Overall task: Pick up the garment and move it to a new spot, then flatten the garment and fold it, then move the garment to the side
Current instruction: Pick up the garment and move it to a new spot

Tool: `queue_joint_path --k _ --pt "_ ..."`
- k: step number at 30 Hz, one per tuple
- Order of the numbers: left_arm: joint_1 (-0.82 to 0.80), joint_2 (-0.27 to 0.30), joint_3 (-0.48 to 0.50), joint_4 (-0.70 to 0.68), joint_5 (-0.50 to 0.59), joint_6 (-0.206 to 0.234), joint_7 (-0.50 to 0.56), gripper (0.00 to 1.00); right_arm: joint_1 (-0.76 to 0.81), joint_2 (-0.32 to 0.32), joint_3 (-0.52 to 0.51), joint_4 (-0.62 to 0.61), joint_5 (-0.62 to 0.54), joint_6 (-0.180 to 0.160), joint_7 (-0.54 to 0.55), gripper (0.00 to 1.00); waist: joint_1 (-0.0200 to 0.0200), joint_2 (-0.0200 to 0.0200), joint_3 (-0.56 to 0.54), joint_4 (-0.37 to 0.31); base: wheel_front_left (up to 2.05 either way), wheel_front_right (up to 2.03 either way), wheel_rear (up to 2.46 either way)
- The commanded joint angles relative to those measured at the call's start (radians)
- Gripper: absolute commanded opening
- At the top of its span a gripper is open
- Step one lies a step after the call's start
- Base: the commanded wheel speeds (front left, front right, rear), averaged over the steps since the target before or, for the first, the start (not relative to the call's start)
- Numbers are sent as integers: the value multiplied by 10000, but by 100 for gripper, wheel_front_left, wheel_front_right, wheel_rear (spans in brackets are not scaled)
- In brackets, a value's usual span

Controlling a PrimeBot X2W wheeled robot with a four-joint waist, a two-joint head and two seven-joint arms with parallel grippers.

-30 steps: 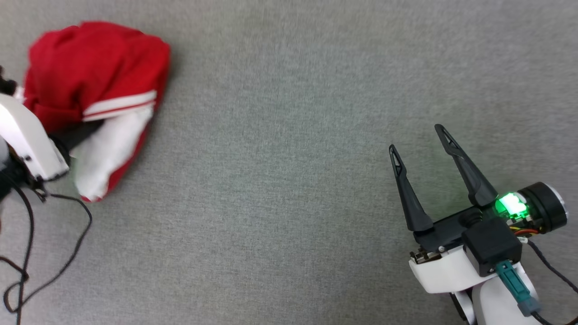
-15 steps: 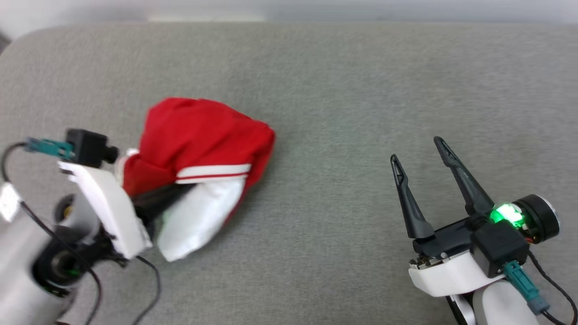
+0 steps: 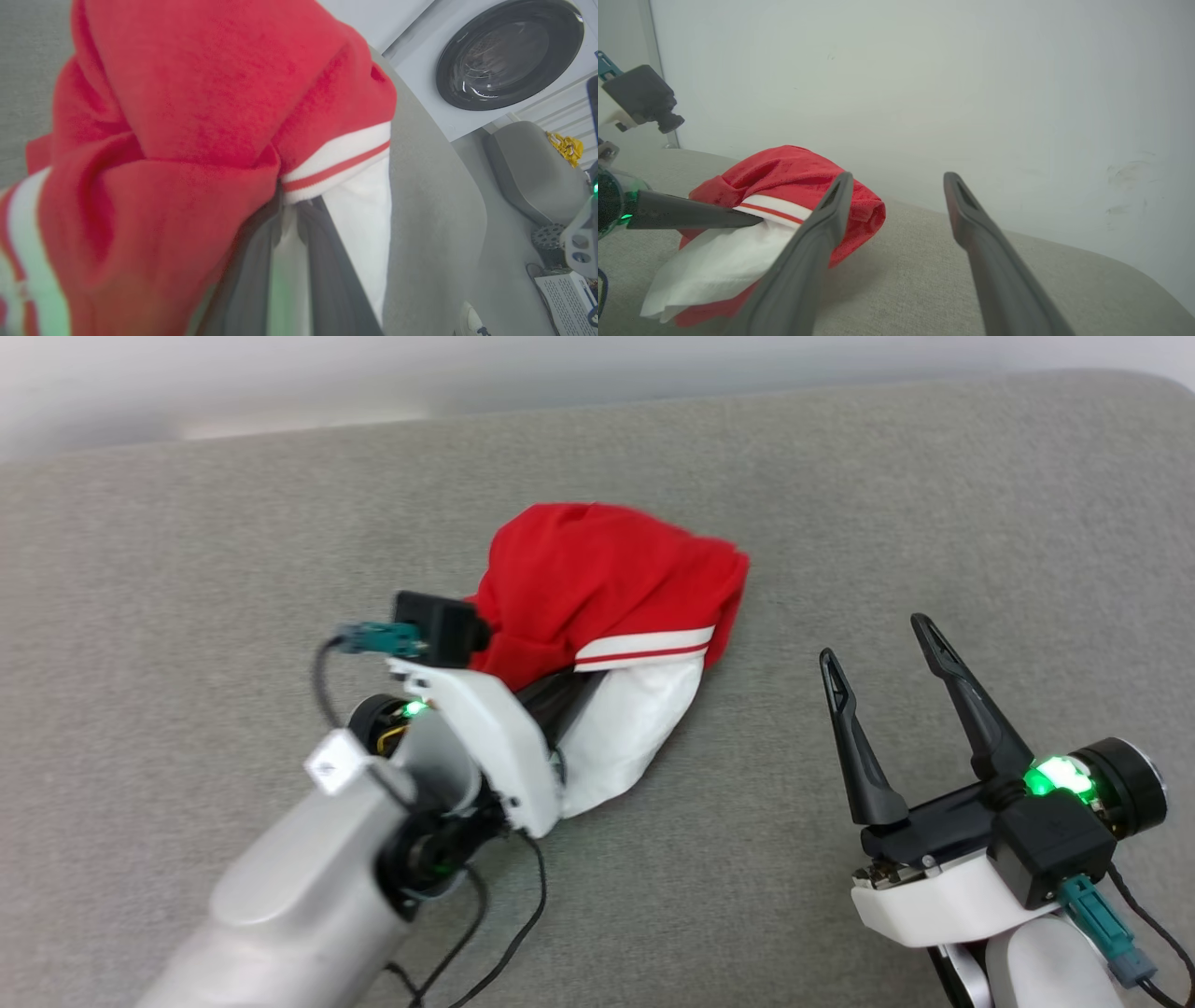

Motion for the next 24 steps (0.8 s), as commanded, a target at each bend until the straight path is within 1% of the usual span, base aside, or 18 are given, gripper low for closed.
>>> queue_joint_path --k 1,4,5,6,7,8,11,15,17,20,24 --pt "-379 -391 -313 655 725 320 -371 0 -63 5 35 -43 104 -7 -24 100 2 0 214 -303 0 0 0" --pt "-624 -1068 -707 1533 1366 605 -814 0 -156 7 96 -80 216 -7 -24 100 2 0 393 -571 0 0 0" --pt "-624 -1068 -707 1533 1366 605 -814 0 -156 7 96 -80 216 -7 -24 100 2 0 393 -571 0 0 0" --pt "-712 -1255 -792 1807 1471 623 -936 57 -184 7 84 -92 259 -7 -24 100 2 0 431 -615 0 0 0" --pt "-775 -1385 -870 2078 1612 654 -1051 100 -202 7 101 -89 286 -7 -24 100 2 0 470 -688 0 0 0" --pt "-819 -1496 -976 2298 1742 637 -1158 100 -202 7 106 -82 319 -7 -24 100 2 0 495 -743 0 0 0" --pt "-866 -1814 -1184 2797 1865 364 -1391 100 -192 7 58 -51 373 -7 -24 100 2 0 478 -791 0 0 0" --pt "-979 -2059 -1248 3099 1925 14 -1778 100 -80 7 -34 52 325 -7 -24 100 2 0 217 -656 0 0 0" --pt "-1030 -2064 -1195 3150 2039 -92 -2119 100 -13 7 -25 103 270 -7 -24 100 2 0 -11 -523 0 0 0" --pt "-964 -1972 -1147 3181 2221 -80 -2642 100 94 7 -16 198 216 -7 -24 100 2 0 -404 -321 0 0 0" --pt "-833 -1651 -999 3029 2430 -60 -3251 100 223 7 -69 317 172 -7 -24 100 2 0 -859 -39 0 0 0"
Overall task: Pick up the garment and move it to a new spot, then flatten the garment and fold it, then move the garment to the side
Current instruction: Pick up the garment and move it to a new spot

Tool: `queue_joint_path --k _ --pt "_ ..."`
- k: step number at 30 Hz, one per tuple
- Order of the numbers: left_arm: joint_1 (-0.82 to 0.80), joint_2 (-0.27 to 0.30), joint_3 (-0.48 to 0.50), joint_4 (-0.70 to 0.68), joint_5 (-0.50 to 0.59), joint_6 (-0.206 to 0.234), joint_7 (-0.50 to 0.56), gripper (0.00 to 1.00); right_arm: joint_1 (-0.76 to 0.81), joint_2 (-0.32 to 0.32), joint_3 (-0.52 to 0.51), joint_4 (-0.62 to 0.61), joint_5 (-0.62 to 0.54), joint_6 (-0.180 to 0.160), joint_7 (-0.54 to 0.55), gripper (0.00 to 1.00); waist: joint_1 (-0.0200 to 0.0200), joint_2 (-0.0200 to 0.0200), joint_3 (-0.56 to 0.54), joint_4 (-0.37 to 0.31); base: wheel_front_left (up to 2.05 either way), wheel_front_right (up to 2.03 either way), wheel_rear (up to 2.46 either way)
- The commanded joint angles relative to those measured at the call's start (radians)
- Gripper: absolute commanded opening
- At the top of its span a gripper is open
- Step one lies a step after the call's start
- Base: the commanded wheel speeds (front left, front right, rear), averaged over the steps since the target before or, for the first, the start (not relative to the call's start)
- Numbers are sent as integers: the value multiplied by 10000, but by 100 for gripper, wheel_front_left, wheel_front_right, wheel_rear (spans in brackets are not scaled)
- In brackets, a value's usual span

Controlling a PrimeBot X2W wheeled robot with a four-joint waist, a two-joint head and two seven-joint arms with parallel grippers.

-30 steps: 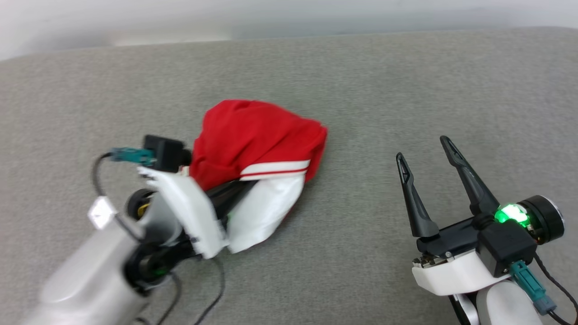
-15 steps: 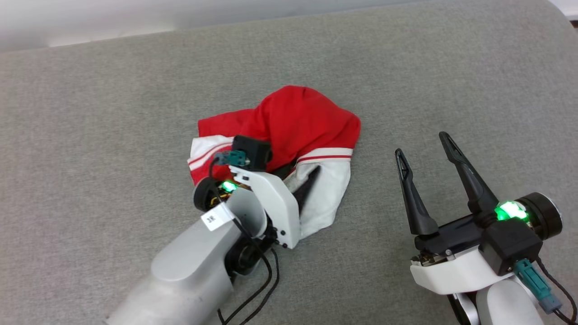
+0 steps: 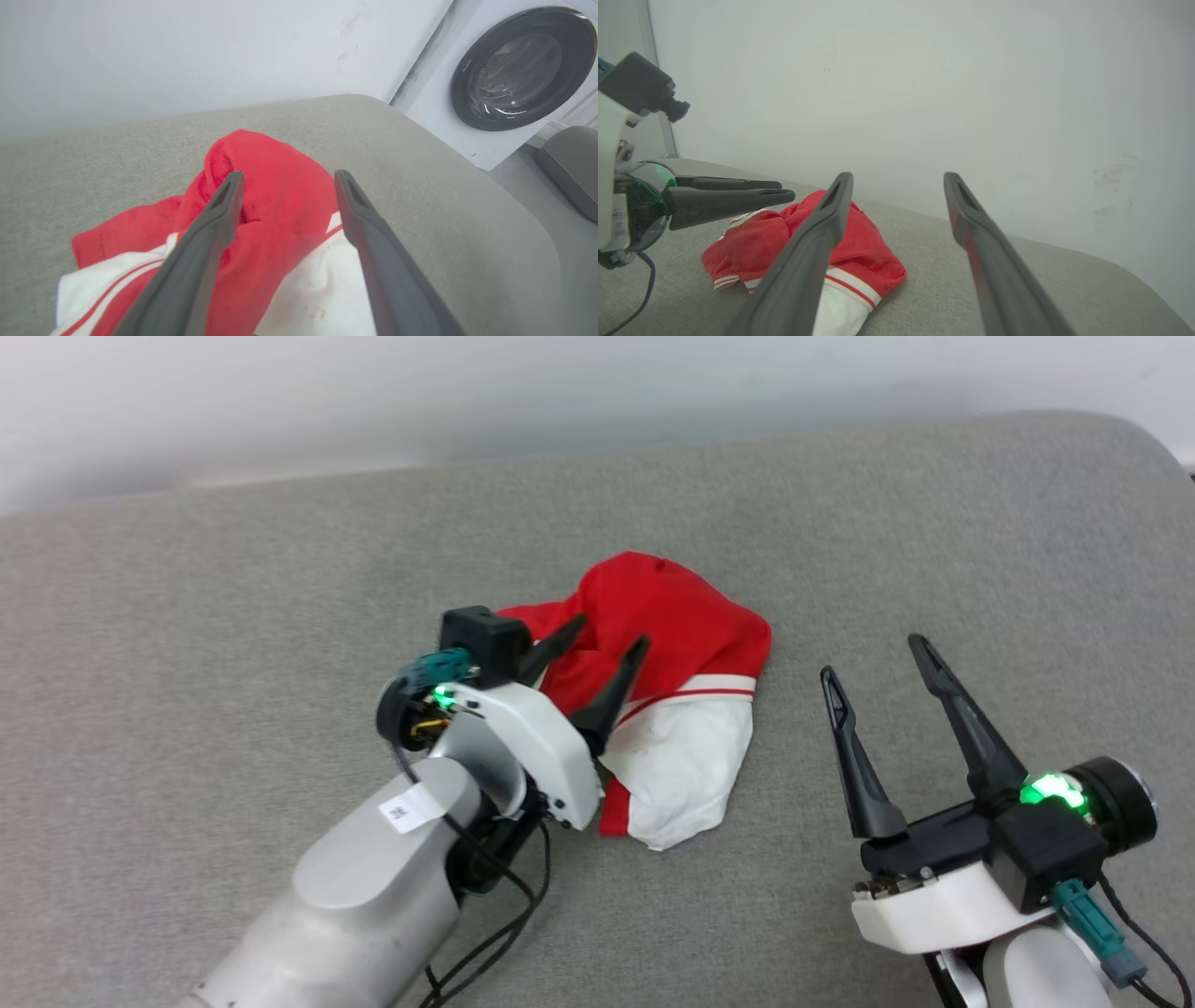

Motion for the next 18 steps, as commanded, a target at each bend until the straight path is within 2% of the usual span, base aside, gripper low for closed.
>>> queue_joint_path --k 1,10,15,18 --pt "142 148 126 -108 66 -14 -240 100 164 9 -18 64 -82 -7 -24 100 1 0 -397 321 0 0 0" --pt "815 1611 1002 -1021 681 366 -1270 100 624 9 -183 245 -124 -7 -24 100 1 0 -1249 1001 0 0 0" --pt "2148 2355 2549 -2089 1090 548 -1364 100 808 9 -298 345 -149 -7 -24 100 1 0 -1567 1238 0 0 0" --pt "3475 2583 3687 -3049 1937 650 -1348 100 917 9 -324 381 -166 -7 -24 100 1 0 -1627 1308 0 0 0"
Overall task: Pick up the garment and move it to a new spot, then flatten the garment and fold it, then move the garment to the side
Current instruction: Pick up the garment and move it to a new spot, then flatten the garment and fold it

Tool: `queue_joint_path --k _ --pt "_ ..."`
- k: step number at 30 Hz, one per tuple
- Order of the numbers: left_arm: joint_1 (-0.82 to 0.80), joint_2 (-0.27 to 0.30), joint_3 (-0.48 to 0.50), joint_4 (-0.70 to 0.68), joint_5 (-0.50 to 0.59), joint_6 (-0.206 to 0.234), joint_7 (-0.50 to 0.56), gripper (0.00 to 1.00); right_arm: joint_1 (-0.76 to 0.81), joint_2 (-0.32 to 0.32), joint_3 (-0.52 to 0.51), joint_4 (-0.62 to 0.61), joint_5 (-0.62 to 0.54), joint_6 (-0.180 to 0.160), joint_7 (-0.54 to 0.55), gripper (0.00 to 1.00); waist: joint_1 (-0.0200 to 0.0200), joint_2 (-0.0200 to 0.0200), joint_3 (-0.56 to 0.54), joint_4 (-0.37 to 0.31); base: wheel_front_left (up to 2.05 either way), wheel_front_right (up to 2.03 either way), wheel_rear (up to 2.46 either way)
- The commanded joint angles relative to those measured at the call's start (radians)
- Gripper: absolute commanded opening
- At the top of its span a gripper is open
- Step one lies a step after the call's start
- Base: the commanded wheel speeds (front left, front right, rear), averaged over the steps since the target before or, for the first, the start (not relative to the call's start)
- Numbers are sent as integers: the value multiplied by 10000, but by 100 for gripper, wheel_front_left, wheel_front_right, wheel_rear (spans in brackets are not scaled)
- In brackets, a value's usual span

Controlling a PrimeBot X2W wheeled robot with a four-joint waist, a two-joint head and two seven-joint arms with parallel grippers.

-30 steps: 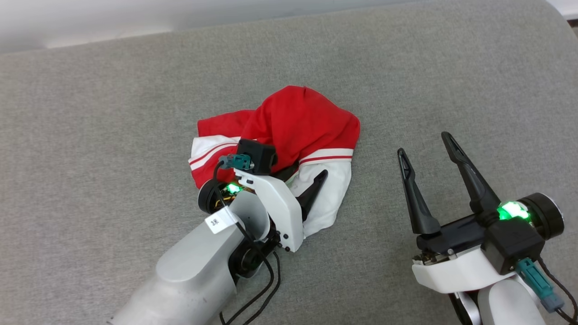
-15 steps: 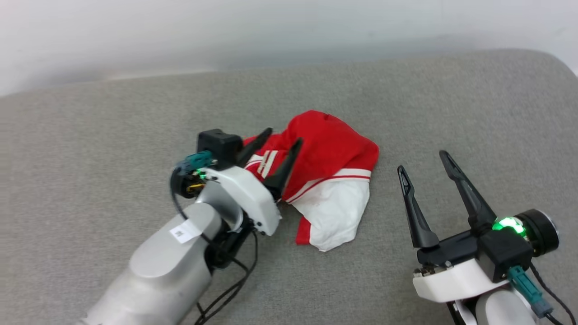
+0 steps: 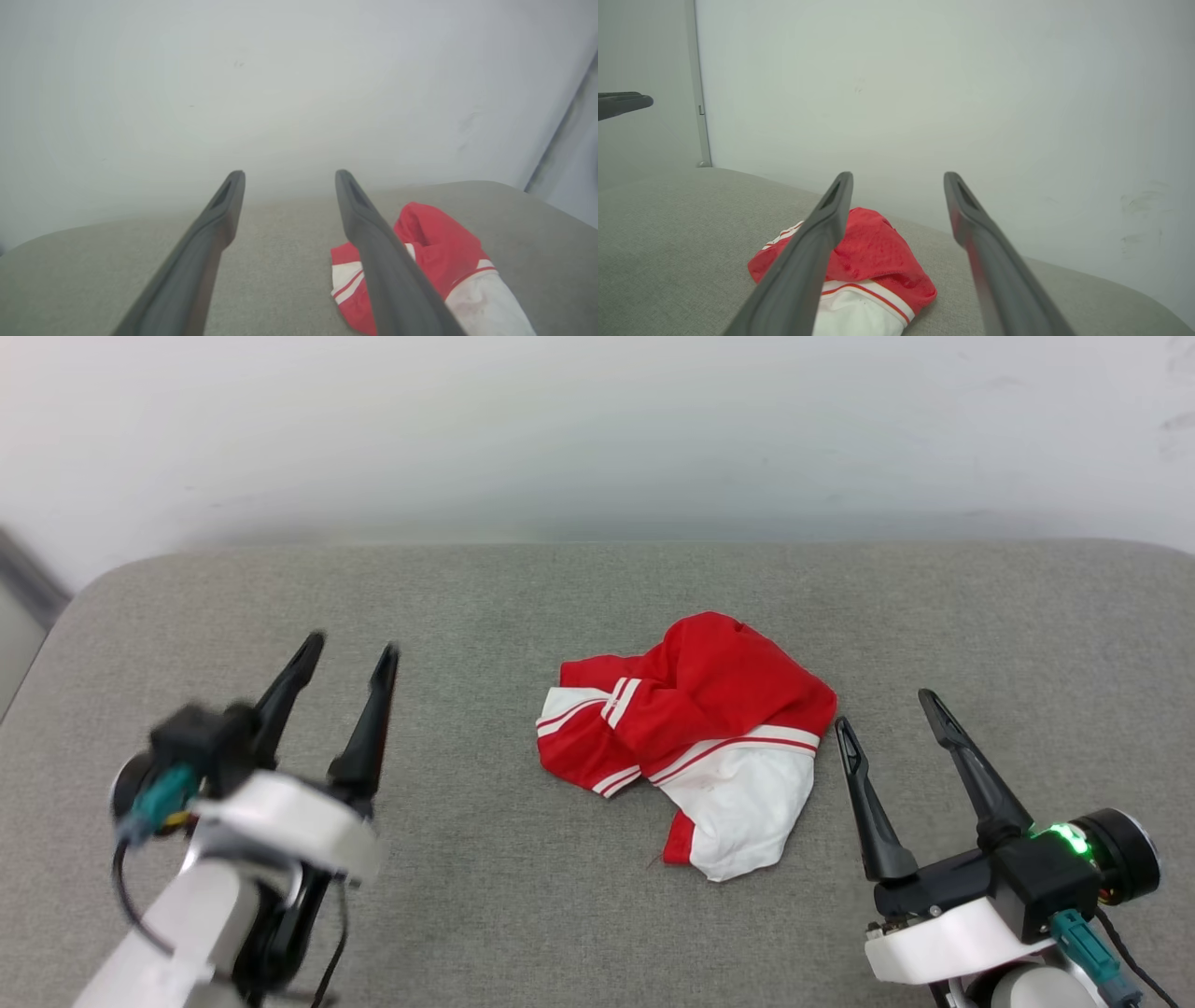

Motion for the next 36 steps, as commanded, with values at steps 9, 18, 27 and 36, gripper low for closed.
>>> queue_joint_path --k 9,18,27,36 --pt "4101 -1261 3078 -2641 2555 133 -32 100 318 9 -98 112 -30 -7 -24 100 1 0 -111 155 0 0 0" --pt "5495 -2885 4184 -2954 4000 -1023 -33 100 286 9 -92 240 79 -7 -24 100 1 0 -220 180 0 0 0" --pt "5496 -3461 4450 -2661 4657 -1629 -34 100 242 9 -3 204 192 -7 -24 100 1 0 -148 21 0 0 0" --pt "5172 -3761 4487 -2713 4827 -1779 -34 100 98 11 15 292 -547 -7 -24 100 1 0 133 118 0 0 0"
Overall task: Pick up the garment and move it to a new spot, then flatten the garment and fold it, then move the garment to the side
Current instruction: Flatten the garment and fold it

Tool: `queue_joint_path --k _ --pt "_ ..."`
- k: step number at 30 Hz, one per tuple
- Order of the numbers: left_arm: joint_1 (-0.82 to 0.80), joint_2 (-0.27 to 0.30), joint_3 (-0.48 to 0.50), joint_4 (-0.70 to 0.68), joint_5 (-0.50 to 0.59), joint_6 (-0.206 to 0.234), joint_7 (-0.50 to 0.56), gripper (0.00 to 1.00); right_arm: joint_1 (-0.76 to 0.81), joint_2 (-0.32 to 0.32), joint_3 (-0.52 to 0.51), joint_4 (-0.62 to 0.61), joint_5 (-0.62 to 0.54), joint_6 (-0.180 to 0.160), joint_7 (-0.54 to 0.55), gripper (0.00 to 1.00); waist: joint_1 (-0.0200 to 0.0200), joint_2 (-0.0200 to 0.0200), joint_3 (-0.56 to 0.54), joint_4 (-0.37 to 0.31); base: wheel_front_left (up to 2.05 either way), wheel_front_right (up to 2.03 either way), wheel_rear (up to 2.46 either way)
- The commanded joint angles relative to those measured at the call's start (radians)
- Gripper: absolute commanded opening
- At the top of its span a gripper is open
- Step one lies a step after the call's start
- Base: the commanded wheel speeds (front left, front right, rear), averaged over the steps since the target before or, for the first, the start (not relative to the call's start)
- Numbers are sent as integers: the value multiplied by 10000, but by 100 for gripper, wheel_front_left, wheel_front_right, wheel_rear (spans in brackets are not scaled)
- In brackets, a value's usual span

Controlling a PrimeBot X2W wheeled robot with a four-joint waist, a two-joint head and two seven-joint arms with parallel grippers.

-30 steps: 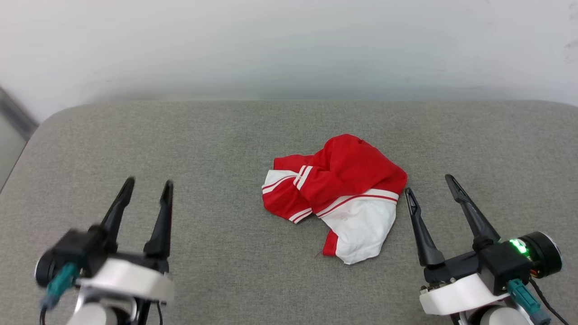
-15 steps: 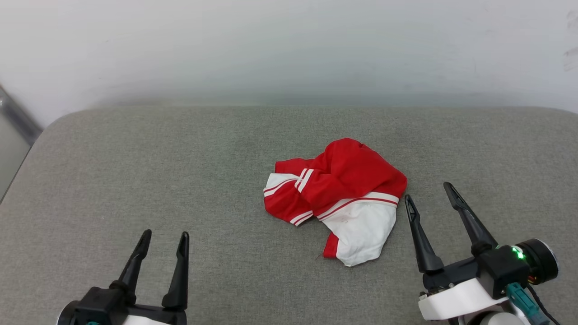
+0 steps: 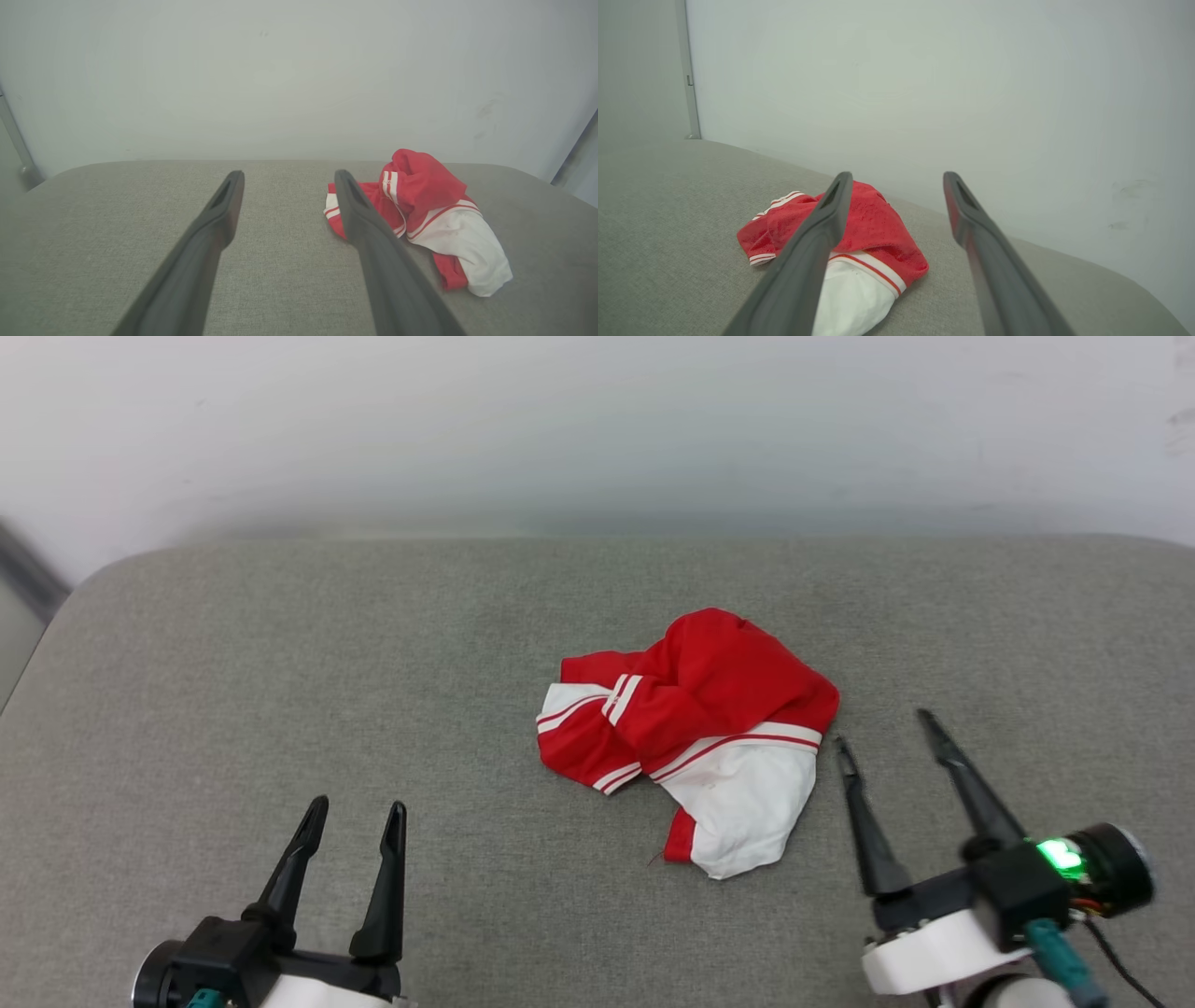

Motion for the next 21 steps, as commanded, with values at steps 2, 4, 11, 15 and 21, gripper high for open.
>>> queue_joint_path --k 2,4,11,15,21 --pt "-181 -107 -3 -161 -71 -28 -26 100 -240 10 185 278 -339 -5 9 100 1 0 148 116 0 0 0" --pt "-247 -156 -40 -237 -66 -41 -26 100 -465 -258 382 485 -412 -5 415 100 1 0 277 211 0 0 0" --pt "-580 -150 -354 -333 -169 -46 -27 100 -1380 -2032 2043 765 949 -6 3924 100 1 0 899 625 0 0 0" --pt "-817 -271 -487 -236 -312 -47 -27 100 -1914 -3252 2984 524 2698 -5 6509 100 1 0 1197 939 0 0 0" --pt "-1038 -239 -827 -120 -338 -48 -27 100 -2448 -3793 3104 166 5043 -3 9378 100 1 0 1484 1352 0 0 0"
